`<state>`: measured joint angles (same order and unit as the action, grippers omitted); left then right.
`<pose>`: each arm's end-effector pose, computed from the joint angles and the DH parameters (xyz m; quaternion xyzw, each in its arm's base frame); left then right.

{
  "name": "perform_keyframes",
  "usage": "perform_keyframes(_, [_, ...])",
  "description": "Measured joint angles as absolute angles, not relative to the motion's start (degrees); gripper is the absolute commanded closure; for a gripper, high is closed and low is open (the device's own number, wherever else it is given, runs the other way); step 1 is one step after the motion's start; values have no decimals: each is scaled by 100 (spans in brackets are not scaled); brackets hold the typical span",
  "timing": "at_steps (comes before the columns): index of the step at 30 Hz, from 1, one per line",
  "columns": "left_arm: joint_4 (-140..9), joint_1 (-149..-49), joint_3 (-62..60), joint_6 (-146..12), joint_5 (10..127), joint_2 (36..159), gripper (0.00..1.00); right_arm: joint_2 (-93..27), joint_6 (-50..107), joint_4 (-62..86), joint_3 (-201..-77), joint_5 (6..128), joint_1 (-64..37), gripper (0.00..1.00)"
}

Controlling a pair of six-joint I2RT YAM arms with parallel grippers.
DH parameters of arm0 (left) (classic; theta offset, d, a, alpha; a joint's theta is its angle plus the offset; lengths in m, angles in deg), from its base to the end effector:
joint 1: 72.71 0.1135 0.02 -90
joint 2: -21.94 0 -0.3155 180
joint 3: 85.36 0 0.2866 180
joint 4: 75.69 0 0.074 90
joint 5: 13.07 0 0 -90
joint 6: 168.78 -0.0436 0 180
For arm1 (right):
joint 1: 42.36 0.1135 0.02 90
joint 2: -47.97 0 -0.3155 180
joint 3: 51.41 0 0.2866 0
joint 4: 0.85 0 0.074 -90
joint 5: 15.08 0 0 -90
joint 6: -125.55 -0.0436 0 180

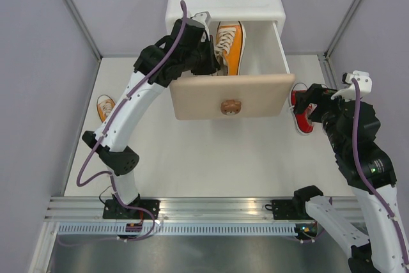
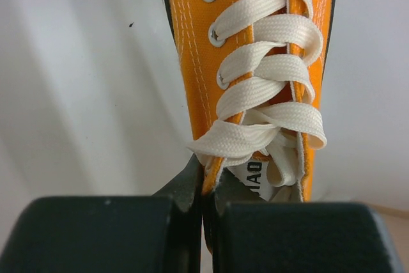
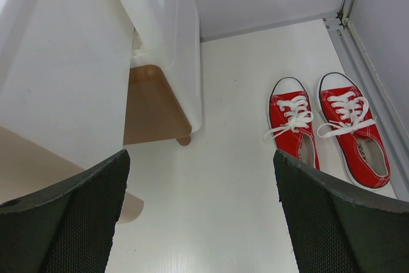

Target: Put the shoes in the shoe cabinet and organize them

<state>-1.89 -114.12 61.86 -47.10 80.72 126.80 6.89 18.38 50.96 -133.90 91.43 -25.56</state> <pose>0.3116 -0.2710 0.5503 0.0578 0.8700 -0.2679 0.4099 0.1099 0.0202 0.4895 0.0944 0.7600 0.0796 0.6381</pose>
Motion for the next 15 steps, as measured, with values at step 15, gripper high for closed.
perform_keyframes(15, [-189, -11499, 6192, -4596, 8284, 12603, 98, 695, 1792, 5063, -13364, 9103, -2532, 4])
